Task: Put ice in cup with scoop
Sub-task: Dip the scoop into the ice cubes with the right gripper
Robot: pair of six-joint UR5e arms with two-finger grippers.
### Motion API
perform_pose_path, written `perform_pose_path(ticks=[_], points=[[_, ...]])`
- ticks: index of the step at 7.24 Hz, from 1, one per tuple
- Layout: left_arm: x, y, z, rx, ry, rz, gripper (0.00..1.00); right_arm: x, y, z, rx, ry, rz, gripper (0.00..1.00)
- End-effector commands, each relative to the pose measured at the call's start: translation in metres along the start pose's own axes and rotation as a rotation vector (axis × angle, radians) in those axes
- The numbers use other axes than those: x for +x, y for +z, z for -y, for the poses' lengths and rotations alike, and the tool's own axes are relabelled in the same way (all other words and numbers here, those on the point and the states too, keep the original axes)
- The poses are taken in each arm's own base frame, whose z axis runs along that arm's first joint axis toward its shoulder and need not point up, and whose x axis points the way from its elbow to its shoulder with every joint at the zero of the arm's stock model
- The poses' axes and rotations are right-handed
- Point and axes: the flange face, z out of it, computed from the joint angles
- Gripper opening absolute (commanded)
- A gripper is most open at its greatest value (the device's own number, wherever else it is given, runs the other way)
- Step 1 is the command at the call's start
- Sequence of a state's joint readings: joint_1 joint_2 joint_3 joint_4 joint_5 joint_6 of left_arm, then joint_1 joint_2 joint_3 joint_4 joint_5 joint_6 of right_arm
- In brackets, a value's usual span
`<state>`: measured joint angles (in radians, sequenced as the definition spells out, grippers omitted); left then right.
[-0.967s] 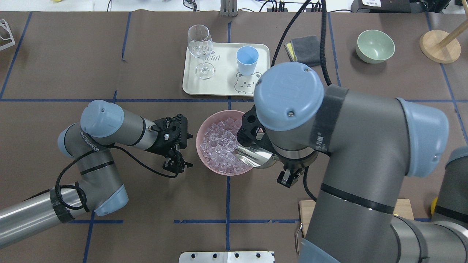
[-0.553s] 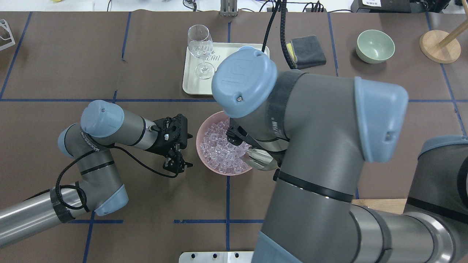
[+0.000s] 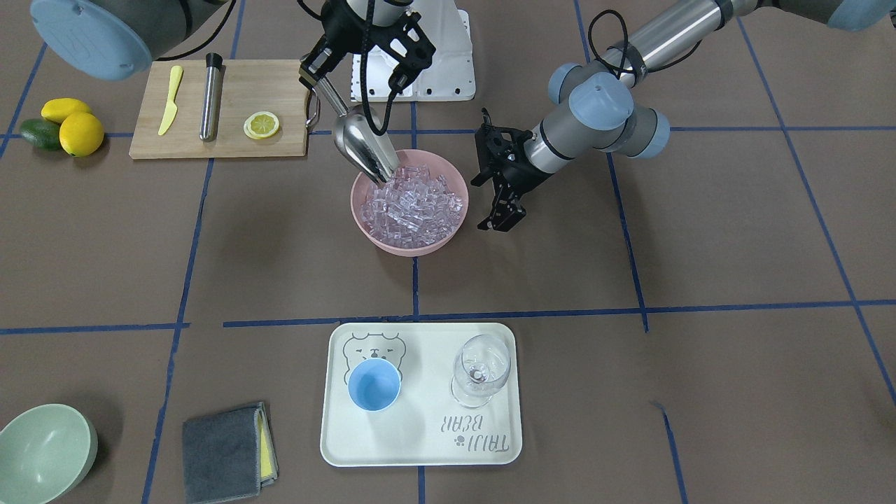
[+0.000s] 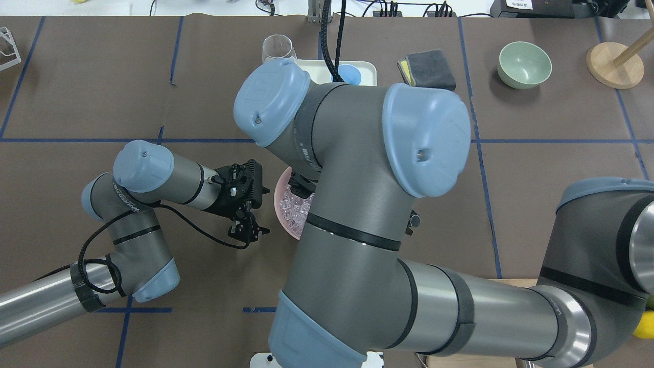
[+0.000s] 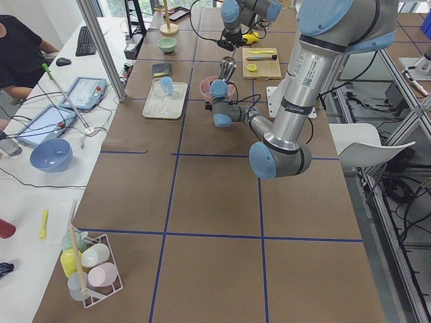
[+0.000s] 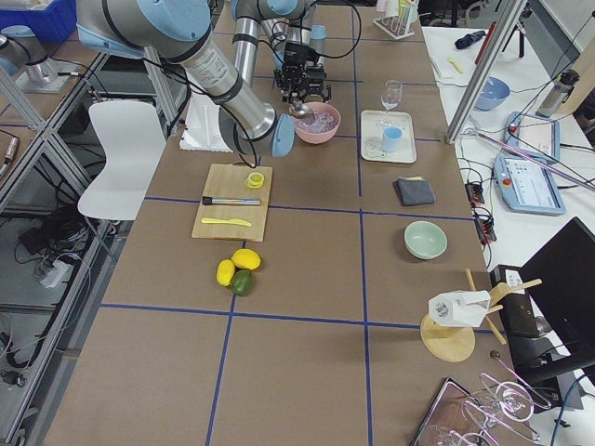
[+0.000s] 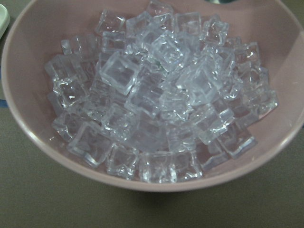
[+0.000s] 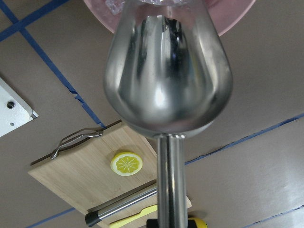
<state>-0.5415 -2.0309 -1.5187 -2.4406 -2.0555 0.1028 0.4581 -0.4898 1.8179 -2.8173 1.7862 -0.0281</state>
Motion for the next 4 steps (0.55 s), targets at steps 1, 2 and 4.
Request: perform_pose_path(ticks=[1,2,4], points=[[0.0,0.0,0.0,0.0,0.0,0.0,1.0,0.0019,-0.0037,0.0296,-0.069,-0.054,-0.001,0.0],[0.0002,0.0,0.0,0.0,-0.001,-0.002,1.0,0.0031,-0.0009,0.0317,-0.078,-0.057,-0.006,0.0],[0.0002,-0.0001,0.0002,0.002,-0.001,-0.001,1.0,0.009,0.0021,0.0366,-0.099,-0.06,-0.026,0.0]])
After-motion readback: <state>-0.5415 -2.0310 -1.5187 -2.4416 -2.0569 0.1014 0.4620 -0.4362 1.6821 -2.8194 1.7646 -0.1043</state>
